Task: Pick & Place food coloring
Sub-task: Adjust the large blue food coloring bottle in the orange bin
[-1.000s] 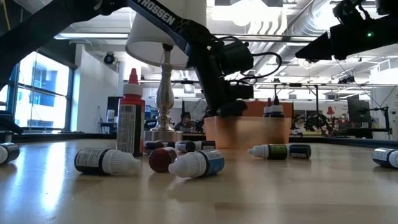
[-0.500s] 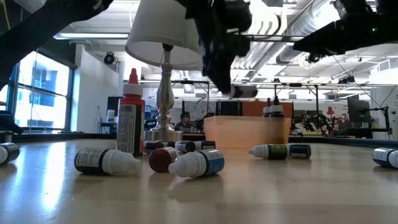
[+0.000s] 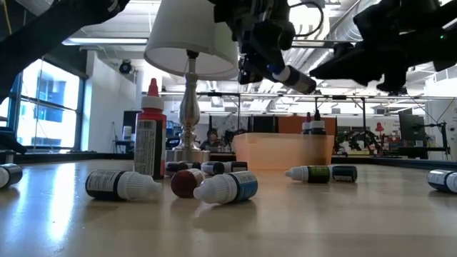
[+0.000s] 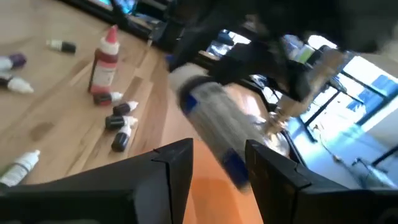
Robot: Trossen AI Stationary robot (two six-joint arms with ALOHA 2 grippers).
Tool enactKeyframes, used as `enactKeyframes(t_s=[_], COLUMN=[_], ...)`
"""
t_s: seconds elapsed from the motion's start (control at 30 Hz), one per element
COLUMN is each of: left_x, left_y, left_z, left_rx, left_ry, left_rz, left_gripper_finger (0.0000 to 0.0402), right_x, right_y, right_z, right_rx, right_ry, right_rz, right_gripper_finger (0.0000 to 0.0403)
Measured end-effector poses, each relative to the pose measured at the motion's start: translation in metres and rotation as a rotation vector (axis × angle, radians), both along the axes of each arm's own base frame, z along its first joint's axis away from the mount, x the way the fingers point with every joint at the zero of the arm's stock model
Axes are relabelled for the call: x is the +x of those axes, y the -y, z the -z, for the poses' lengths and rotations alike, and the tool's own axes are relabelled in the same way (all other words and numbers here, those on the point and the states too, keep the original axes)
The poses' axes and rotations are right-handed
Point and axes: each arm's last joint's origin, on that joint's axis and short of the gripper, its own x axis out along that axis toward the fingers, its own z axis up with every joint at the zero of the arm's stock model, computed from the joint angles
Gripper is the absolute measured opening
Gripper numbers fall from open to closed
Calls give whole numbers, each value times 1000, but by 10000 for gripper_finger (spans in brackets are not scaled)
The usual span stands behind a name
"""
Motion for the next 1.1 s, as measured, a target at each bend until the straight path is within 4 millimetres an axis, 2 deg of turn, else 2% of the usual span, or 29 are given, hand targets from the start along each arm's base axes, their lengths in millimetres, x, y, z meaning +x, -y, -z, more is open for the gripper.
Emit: enactKeyframes(t_s=[0.27,0.57,0.8,1.1], left_x=[1,1,2,3], left_y=[-1,0,1,1], left_z=[4,3,1,0], left_rx=[-17,-35,-132,-152], left_ry=[-42,-45,-63,-76], left_rz=[-53,-61,-118,-161], left_gripper_finger=[108,108,108,108], right_x=[17,21,23,23], right_y=[-6,-12,-15,-13], right_z=[14,13,8,9], right_rx=[-192,-264,-322,-339], right_ry=[-43,-19,-22,-50], right_rz=[59,77,104,112], right_gripper_finger=[140,140,141,190])
